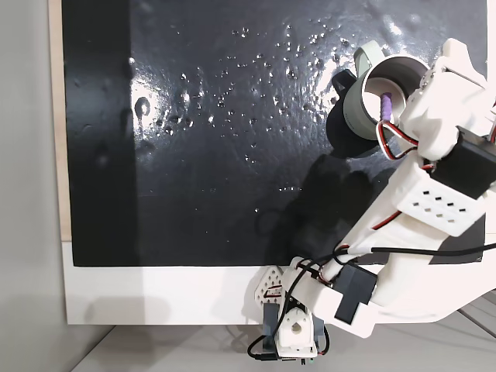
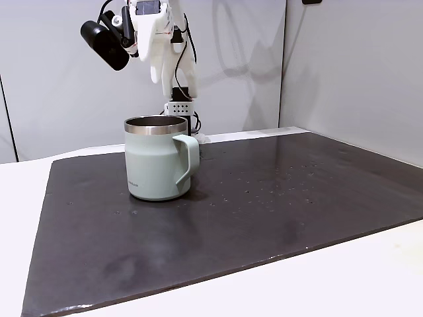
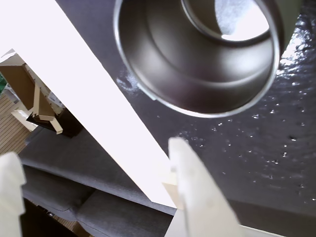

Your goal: Grasp a pengrip and put it in the cup.

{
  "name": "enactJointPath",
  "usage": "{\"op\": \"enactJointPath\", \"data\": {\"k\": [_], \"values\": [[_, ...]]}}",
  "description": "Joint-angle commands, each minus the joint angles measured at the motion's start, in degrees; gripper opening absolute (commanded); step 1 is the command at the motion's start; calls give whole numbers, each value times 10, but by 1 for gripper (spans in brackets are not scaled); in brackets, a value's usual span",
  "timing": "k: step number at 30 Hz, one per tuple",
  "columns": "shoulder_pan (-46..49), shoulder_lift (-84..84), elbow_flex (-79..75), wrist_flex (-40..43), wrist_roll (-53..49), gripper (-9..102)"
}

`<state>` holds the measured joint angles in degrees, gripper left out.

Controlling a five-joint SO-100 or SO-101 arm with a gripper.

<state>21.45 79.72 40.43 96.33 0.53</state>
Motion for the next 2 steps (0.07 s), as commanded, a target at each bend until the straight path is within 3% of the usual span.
{"op": "enactJointPath", "data": {"k": [1,2], "values": [[-9,8,-36,4,9,29],[-10,10,-35,4,10,29]]}}
